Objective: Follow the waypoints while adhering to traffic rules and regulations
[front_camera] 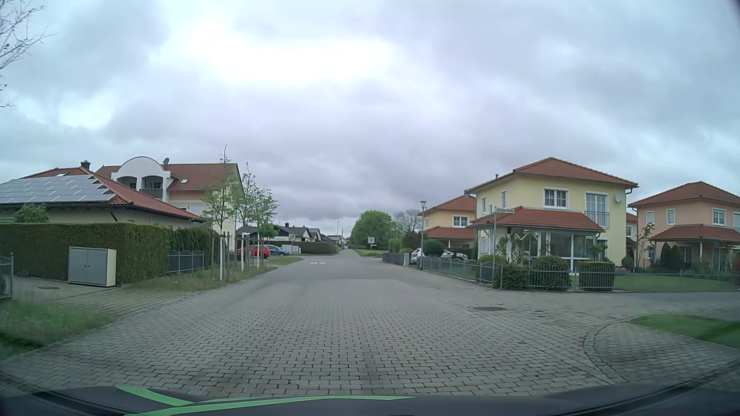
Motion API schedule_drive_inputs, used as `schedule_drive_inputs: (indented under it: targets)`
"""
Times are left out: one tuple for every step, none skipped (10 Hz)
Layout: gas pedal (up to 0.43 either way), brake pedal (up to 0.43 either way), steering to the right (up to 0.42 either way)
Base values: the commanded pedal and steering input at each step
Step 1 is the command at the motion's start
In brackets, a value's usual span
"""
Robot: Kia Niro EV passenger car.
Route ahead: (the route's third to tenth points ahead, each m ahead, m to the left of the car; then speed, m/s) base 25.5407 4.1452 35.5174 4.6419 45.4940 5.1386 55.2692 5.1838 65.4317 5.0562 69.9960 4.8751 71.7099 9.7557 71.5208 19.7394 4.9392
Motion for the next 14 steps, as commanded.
schedule_drive_inputs:
  targets:
    - [0.000,0.000,0.002]
    - [0.020,0.000,0.001]
    - [0.039,0.000,0.001]
    - [0.047,0.000,0.001]
    - [0.067,0.000,0.001]
    - [0.067,0.000,0.000]
    - [0.087,0.000,0.000]
    - [0.087,0.000,0.000]
    - [0.110,0.000,0.000]
    - [0.118,0.000,0.000]
    - [0.118,0.000,0.000]
    - [0.138,0.000,0.000]
    - [0.150,0.000,0.000]
    - [0.150,0.000,0.000]
